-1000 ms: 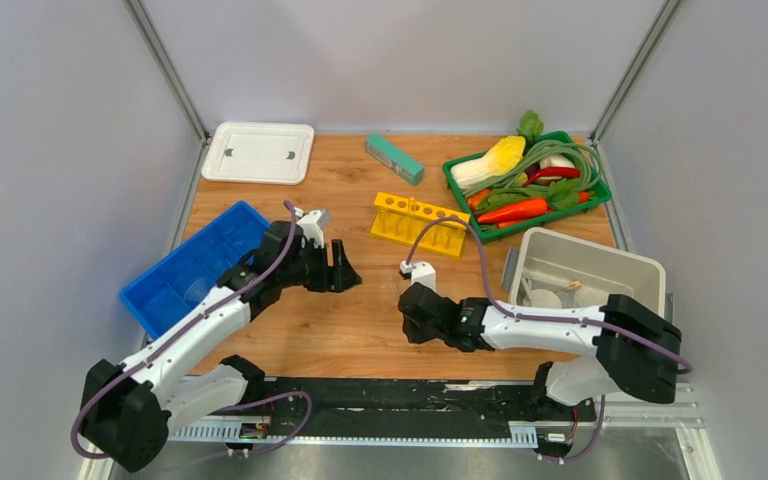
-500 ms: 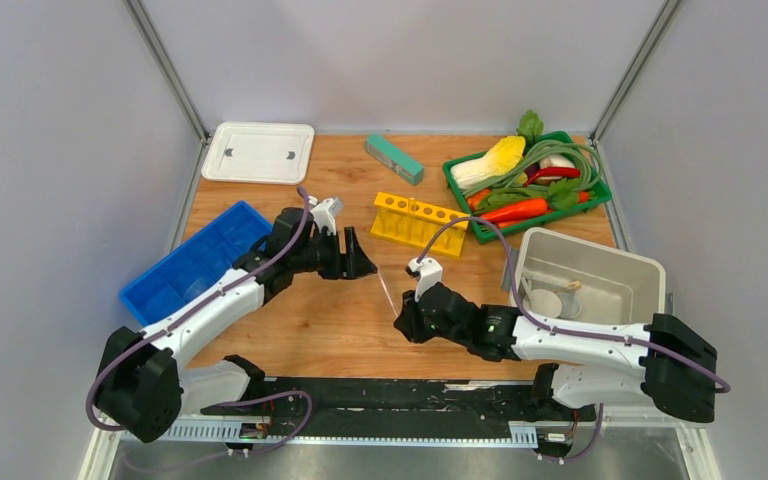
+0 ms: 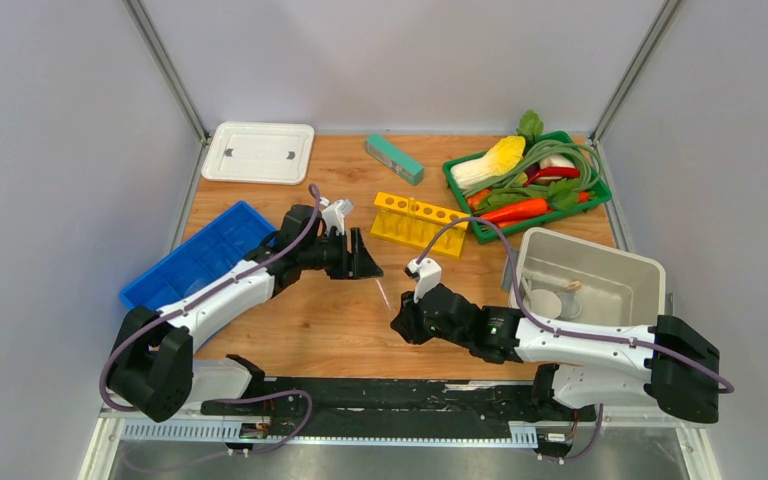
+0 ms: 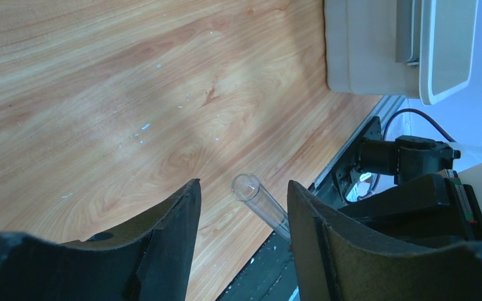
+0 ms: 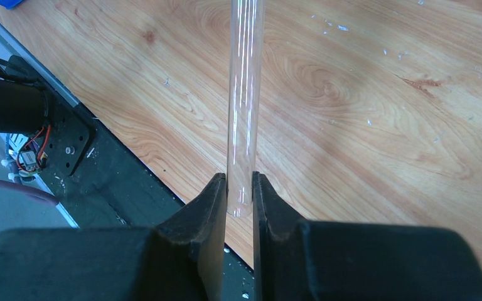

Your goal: Organize the chemistry lab equipment

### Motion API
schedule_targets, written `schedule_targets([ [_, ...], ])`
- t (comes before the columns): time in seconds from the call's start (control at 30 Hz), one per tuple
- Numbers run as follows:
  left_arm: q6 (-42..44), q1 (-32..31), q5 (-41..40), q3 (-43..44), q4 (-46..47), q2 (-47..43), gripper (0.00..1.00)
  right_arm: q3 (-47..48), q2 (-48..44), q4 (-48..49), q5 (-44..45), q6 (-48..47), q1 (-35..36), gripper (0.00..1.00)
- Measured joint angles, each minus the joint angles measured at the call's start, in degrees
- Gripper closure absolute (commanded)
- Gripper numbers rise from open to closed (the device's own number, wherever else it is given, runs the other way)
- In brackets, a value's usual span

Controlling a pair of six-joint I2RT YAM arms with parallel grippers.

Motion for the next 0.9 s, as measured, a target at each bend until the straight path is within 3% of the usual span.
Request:
schedule_targets([
  [0.23, -0.1, 0.0, 1.3, 0.1, 0.4, 0.5, 0.56, -0.1, 0.0, 0.1, 0.0, -0.1, 0.2, 0.84],
  [0.37, 0.1, 0.0, 2.1, 0.6, 0.4, 1.1, 0.72, -0.1, 0.0, 0.1, 0.0, -0.2, 0.2, 0.79],
  [0.5, 0.8, 0.0, 2.8, 1.7, -0.1, 1.1, 0.86, -0.2, 0.0, -0.1, 0.2, 0.0, 0.3, 0.53],
  [0.77, 6.1, -0.1, 1.4, 4.4, -3.2, -0.6, 0.91, -0.2, -3.6, -4.5, 3.4, 0.0, 0.3, 0.02],
  [0.9, 9.9, -0.3, -1.0, 7.7, -4.7, -2.5, 0.91, -0.2, -10.8, -8.1, 5.7, 0.3, 0.3, 0.00],
])
